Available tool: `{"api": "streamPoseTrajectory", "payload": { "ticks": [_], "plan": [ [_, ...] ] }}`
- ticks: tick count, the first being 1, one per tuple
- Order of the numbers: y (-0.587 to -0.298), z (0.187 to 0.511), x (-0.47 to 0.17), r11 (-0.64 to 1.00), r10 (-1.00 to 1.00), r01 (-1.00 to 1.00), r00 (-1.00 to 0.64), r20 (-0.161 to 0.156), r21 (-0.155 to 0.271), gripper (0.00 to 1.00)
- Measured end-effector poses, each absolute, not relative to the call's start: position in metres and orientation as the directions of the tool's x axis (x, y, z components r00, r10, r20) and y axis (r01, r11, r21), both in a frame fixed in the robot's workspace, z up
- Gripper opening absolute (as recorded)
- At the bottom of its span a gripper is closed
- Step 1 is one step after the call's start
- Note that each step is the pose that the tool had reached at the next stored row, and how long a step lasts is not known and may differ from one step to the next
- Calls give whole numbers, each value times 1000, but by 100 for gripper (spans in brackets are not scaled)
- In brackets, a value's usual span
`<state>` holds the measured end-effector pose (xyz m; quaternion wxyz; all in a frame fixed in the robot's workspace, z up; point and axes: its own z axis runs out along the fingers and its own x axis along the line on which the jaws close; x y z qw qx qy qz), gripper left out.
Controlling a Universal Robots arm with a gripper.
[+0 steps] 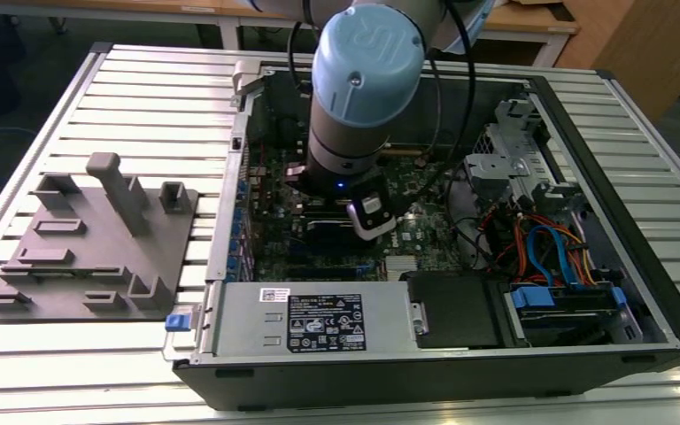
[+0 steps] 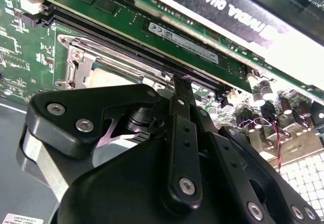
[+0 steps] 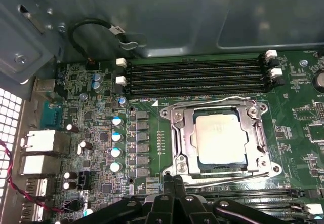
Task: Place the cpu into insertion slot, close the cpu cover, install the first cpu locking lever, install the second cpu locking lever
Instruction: 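Install the second cpu locking lever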
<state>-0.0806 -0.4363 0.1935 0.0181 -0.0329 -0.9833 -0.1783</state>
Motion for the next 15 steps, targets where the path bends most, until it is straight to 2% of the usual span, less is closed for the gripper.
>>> {"api": "streamPoseTrajectory", "payload": {
  "ticks": [15],
  "plan": [
    [-432, 188, -81, 933, 58, 71, -997, 47, 353, 10]
  ]
}}
